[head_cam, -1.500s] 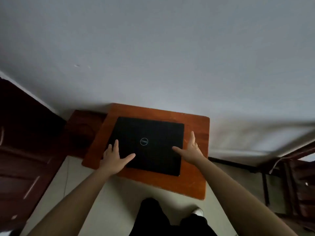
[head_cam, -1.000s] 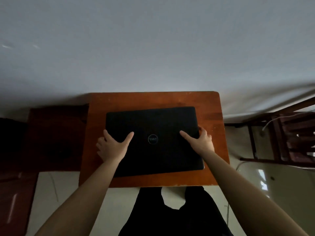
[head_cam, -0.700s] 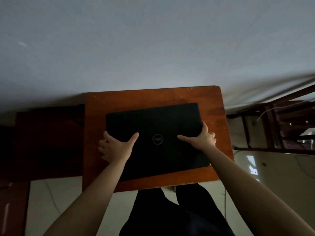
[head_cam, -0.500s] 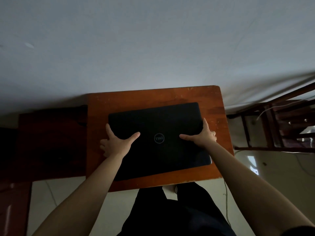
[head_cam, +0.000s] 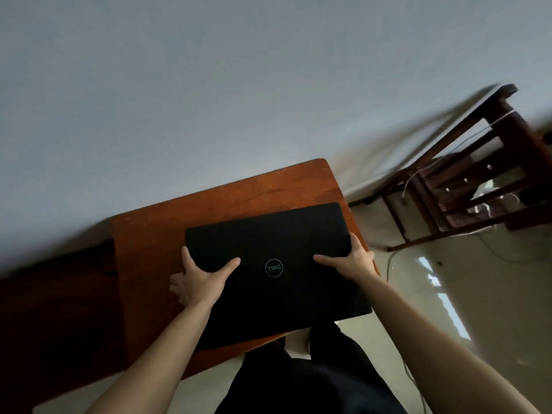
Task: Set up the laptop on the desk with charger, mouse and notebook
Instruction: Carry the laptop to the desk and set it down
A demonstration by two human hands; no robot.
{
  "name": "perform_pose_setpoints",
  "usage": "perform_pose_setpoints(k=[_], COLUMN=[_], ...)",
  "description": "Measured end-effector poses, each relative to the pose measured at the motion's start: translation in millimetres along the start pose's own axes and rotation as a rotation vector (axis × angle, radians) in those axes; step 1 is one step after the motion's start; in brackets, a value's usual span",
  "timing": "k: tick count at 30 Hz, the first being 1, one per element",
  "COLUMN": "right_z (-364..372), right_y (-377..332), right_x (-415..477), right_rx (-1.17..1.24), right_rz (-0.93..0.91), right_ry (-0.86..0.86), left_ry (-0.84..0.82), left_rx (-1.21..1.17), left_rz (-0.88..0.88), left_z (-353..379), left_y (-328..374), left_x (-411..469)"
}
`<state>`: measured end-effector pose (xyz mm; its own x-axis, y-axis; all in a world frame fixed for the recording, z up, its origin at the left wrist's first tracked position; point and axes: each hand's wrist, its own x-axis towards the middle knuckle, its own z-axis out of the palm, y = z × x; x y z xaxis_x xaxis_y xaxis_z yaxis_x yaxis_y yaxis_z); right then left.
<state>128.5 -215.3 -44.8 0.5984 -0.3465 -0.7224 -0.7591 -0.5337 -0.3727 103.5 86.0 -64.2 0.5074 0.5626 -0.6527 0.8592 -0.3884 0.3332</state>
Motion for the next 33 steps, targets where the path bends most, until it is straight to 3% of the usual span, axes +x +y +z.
perform_pose_setpoints(k=[14, 27, 33], right_z=[-119.9, -297.8, -345.1], right_y=[158.2, 448.8, 533.6], right_x=[-48.2, -87.0, -83.5], right_rx=[0.351, 0.638, 0.699], right_rz=[0.087, 0.271, 0.390], right_ry=[0.419, 0.688, 0.688], left_ry=[-0.028, -0.172, -0.230], left_rx=[0.189, 0.380, 0.501], left_rz=[0.615, 1.004, 1.122], left_z=[100.9, 338.4, 423.3], left_y=[126.8, 174.9, 197.4], left_x=[-145.7, -412.8, -491.0])
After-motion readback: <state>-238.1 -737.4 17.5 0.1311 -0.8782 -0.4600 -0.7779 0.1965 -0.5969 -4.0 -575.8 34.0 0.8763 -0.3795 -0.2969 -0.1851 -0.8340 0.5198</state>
